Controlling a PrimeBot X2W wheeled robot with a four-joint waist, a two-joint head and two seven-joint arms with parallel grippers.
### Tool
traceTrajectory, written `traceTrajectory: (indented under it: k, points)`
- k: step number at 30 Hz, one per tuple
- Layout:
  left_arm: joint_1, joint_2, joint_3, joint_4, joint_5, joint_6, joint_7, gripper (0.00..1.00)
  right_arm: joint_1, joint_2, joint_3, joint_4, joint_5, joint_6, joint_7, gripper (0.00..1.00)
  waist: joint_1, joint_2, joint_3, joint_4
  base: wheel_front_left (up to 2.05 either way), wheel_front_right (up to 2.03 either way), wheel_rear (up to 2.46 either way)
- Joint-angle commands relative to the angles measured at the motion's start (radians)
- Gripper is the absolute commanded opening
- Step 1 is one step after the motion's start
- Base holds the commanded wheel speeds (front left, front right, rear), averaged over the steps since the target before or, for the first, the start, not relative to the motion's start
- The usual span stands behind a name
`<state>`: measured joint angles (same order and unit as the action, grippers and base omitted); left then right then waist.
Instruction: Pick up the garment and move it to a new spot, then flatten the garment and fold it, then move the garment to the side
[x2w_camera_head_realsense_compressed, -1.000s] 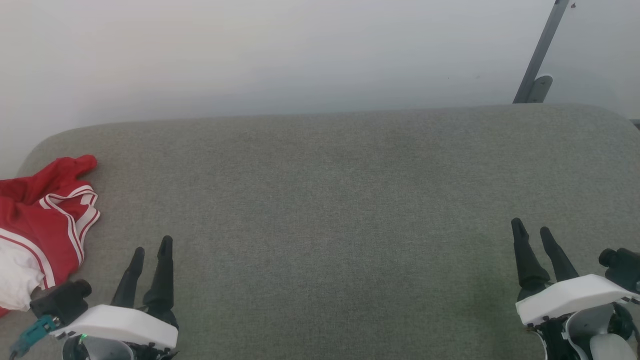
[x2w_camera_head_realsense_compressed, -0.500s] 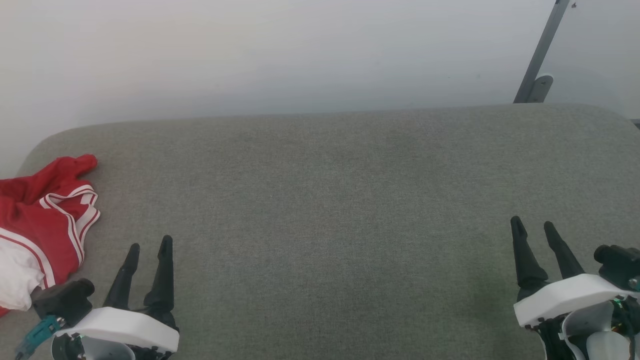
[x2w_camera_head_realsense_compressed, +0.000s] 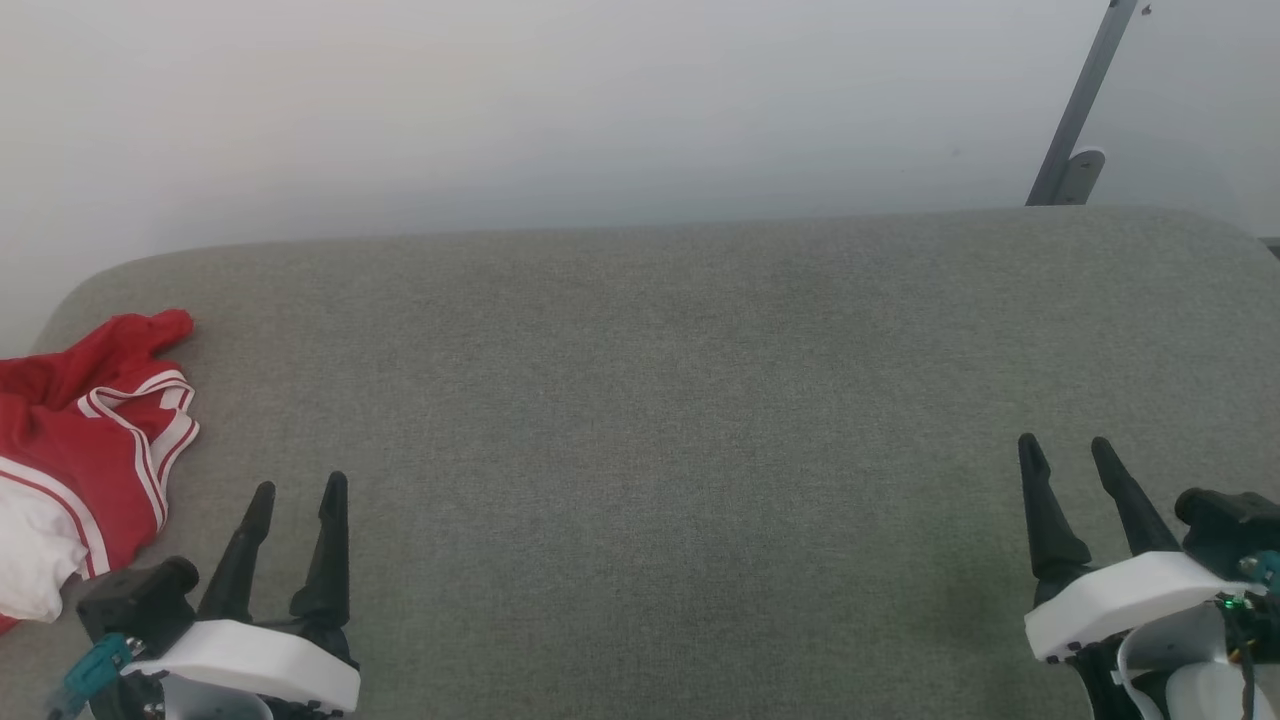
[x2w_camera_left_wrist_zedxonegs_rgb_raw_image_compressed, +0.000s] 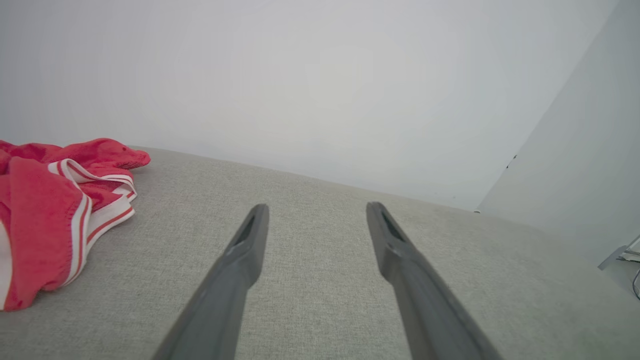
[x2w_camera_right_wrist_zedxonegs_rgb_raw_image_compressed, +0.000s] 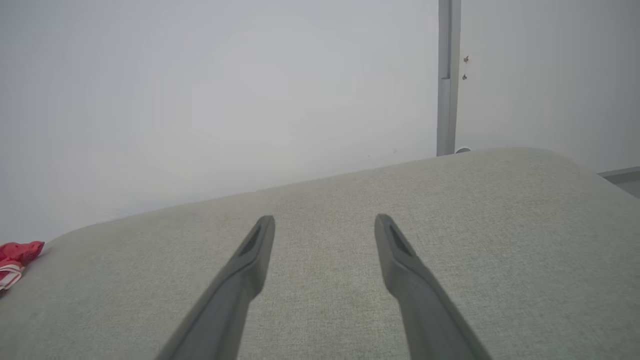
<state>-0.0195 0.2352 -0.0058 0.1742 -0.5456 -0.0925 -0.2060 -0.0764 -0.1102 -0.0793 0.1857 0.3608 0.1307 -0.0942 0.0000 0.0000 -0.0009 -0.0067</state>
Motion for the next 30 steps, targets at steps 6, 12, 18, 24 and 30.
traceTrajectory:
  k: [6, 12, 18, 24, 30]
  points:
    - [0.013, 0.008, -0.002, -0.008, 0.055, -0.007, -0.019, 1.0, 0.004, -0.006, 0.004, -0.014, -0.062, 0.0, -0.019, 1.0, 0.0, 0.0, -0.001, 0.003, 0.0, 0.0, 0.0]
    - [0.016, 0.01, -0.001, -0.007, 0.099, -0.007, -0.031, 1.0, 0.009, -0.005, 0.006, -0.019, -0.107, 0.0, -0.031, 1.0, 0.0, 0.0, -0.004, 0.006, 0.0, 0.0, 0.0]
    - [0.019, 0.017, 0.0, -0.009, 0.139, -0.01, -0.043, 1.0, 0.014, -0.005, 0.006, -0.025, -0.155, 0.0, -0.04, 1.0, 0.0, 0.0, -0.006, 0.009, 0.0, 0.0, 0.0]
    - [0.02, 0.021, 0.003, -0.009, 0.175, -0.013, -0.054, 1.0, 0.01, -0.008, 0.006, -0.026, -0.197, 0.0, -0.05, 1.0, 0.0, 0.0, -0.006, 0.008, 0.0, 0.0, 0.0]
    - [0.024, 0.024, 0.002, -0.011, 0.189, -0.017, -0.061, 1.0, 0.013, -0.009, 0.008, -0.032, -0.225, 0.0, -0.06, 1.0, 0.0, 0.0, -0.008, 0.006, 0.0, 0.0, 0.0]
